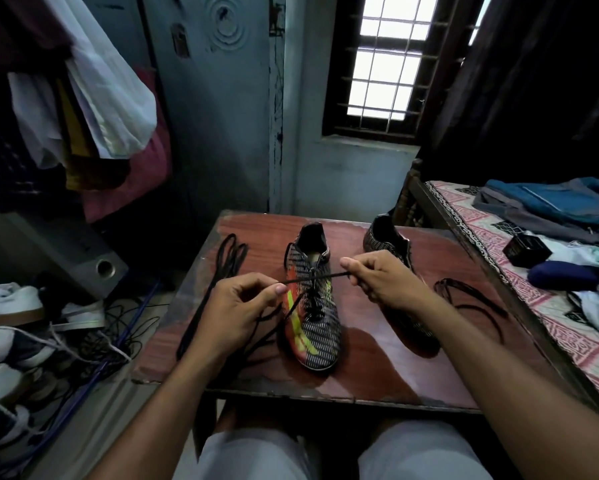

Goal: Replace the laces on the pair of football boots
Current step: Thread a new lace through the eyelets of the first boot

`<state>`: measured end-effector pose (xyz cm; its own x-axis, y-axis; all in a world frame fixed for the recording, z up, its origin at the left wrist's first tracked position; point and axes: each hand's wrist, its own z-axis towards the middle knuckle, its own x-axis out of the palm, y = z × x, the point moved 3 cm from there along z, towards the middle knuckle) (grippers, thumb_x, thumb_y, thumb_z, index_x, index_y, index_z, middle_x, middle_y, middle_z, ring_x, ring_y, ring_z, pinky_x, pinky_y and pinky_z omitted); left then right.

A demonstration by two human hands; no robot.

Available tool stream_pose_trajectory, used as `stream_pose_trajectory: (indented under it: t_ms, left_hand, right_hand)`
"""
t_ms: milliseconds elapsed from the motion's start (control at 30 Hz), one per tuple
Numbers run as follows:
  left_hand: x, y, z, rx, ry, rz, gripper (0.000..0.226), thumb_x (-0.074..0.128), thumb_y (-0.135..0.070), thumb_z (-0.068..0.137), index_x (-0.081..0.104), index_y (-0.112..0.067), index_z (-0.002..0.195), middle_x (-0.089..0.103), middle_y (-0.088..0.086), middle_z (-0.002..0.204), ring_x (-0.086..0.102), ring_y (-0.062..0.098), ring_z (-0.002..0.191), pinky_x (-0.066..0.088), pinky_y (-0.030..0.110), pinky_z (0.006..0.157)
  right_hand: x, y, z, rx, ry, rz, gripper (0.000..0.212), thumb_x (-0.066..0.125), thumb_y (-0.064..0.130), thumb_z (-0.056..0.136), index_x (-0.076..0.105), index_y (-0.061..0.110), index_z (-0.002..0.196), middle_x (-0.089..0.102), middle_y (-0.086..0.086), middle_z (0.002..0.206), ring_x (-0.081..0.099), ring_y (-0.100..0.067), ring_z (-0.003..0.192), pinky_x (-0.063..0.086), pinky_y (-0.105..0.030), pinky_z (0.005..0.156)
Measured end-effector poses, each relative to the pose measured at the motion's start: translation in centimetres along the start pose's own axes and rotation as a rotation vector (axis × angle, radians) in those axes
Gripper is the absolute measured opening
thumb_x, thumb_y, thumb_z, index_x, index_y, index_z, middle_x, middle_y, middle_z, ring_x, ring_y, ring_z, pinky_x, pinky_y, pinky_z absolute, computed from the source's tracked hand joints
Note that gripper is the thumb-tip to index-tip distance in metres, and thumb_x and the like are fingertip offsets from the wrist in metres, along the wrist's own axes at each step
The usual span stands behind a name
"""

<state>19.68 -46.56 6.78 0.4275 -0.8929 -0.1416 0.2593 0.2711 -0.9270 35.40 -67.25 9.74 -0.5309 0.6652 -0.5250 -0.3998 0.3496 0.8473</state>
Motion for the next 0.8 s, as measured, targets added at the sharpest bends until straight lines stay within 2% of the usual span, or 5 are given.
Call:
stream_pose_trajectory:
  t_ms: [133, 300, 533, 633, 800]
  left_hand:
    - [-0.8, 1.3, 0.1, 0.004, 0.096, 0.141, 0.003, 0.079, -0.025, 0.09, 0.081, -0.029, 0.09, 0.075, -0.007, 0.087, 0.069, 0.007, 0.082, 0.055, 0.031, 0.079]
    - [1.2, -0.7, 0.3, 0.267, 0.074, 0.532, 0.053, 0.058, -0.058, 0.092, 0.065, -0.028, 0.136, 0.064, -0.015, 0.134, 0.057, 0.0, 0.126, 0.042, 0.022, 0.107]
    - [4.1, -0.6, 1.9, 0.045, 0.069, 0.364, 0.033, 0.08, -0.028, 0.088, 0.074, -0.034, 0.12, 0.076, -0.018, 0.093, 0.071, -0.002, 0.087, 0.059, 0.037, 0.086]
    - [4.4, -0.6, 1.8, 0.055, 0.089, 0.376, 0.037, 0.08, -0.027, 0.089, 0.073, -0.036, 0.124, 0.075, -0.019, 0.092, 0.069, -0.003, 0.086, 0.058, 0.032, 0.084]
    - [5.2, 0.3, 2.2, 0.02, 0.104, 0.311, 0.023, 0.078, -0.036, 0.089, 0.079, -0.031, 0.111, 0.077, -0.018, 0.097, 0.072, -0.001, 0.092, 0.059, 0.037, 0.085]
  right_hand:
    - [0.7, -2.3, -0.3, -0.008, -0.132, 0.107, 0.045, 0.059, 0.038, 0.102, 0.058, 0.02, 0.061, 0.038, 0.001, 0.046, 0.032, -0.011, 0.037, 0.026, -0.02, 0.04]
    - [3.4, -0.4, -0.3, -0.18, -0.052, -0.055, 0.045, 0.061, 0.035, 0.102, 0.06, 0.021, 0.059, 0.045, 0.013, 0.046, 0.038, -0.003, 0.046, 0.03, -0.024, 0.048]
    - [4.2, -0.2, 0.3, -0.21, -0.054, 0.021, 0.046, 0.062, 0.038, 0.1, 0.061, 0.017, 0.06, 0.049, 0.01, 0.049, 0.042, -0.004, 0.049, 0.033, -0.03, 0.052]
    - [3.8, -1.1, 0.2, -0.2, -0.126, 0.056, 0.053, 0.06, 0.052, 0.095, 0.057, 0.013, 0.058, 0.048, 0.01, 0.049, 0.042, -0.009, 0.05, 0.036, -0.036, 0.054]
    - [4.2, -0.5, 0.2, -0.225, -0.164, 0.126, 0.047, 0.064, 0.04, 0.097, 0.057, 0.022, 0.054, 0.051, 0.011, 0.048, 0.045, -0.002, 0.048, 0.037, -0.022, 0.052]
